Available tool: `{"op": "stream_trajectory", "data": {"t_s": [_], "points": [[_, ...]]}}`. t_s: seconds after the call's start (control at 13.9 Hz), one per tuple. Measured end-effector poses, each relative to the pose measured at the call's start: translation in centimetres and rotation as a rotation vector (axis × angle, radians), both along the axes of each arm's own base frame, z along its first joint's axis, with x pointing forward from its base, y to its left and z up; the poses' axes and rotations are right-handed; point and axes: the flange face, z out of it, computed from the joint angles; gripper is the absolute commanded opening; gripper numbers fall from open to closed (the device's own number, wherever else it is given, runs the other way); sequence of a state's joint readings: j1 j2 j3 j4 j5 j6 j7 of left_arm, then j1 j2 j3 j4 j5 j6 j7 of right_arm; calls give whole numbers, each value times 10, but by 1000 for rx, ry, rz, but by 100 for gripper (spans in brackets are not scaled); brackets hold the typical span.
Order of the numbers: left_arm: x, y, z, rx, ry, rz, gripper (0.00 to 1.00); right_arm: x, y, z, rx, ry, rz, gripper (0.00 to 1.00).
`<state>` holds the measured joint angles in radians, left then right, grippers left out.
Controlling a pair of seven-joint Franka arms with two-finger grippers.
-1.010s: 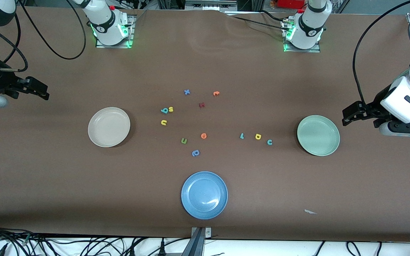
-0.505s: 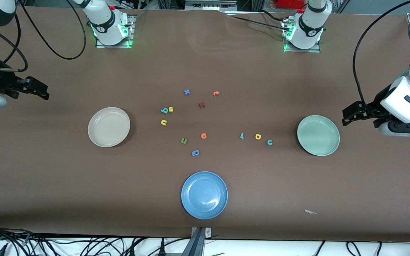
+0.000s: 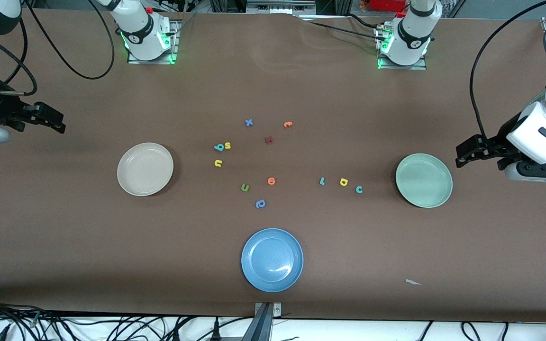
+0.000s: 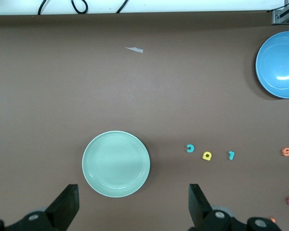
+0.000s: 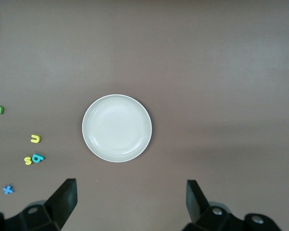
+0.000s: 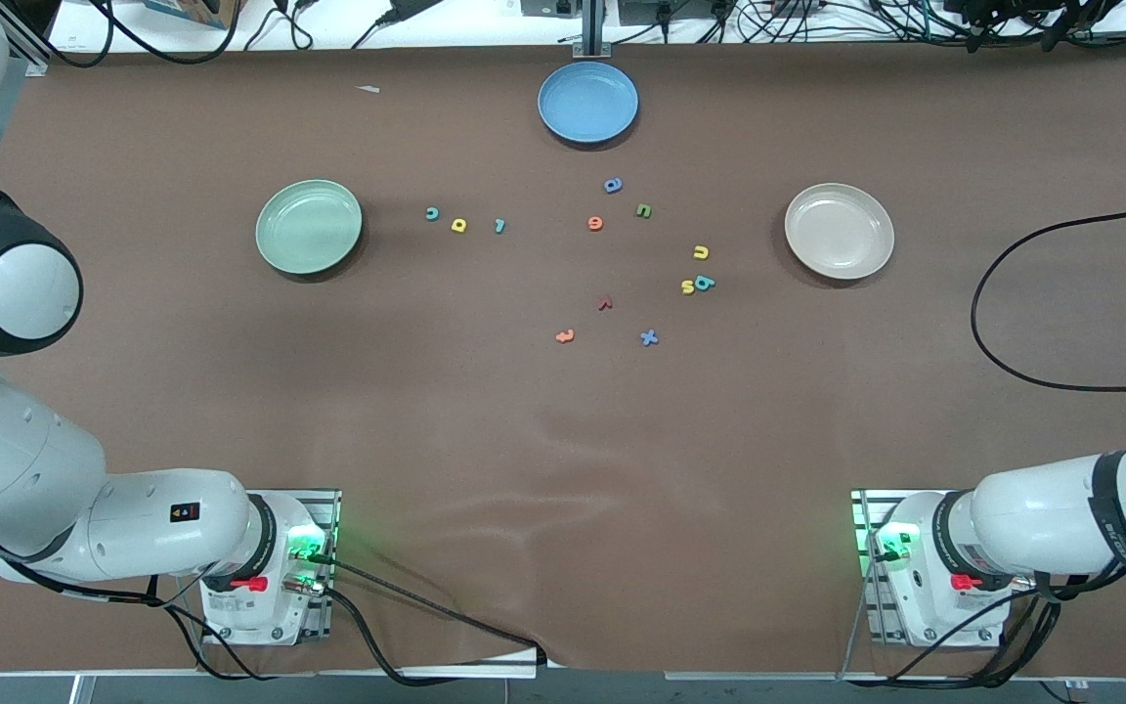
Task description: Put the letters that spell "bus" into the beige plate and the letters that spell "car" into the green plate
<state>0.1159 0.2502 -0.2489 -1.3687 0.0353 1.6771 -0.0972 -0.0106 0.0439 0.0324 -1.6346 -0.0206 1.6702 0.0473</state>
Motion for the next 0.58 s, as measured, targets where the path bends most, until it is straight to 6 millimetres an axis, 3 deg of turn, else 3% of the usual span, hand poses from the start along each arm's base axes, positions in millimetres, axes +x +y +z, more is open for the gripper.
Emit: {"op": "stream_trajectory", "data": {"t_s": [0.29,0.58], "points": [[0,0,0,0,0,0,100,0,4,0,0,0,6,100],[0,-2,0,-1,0,-4,100,-4,41,-8,0,44,72,100]]}}
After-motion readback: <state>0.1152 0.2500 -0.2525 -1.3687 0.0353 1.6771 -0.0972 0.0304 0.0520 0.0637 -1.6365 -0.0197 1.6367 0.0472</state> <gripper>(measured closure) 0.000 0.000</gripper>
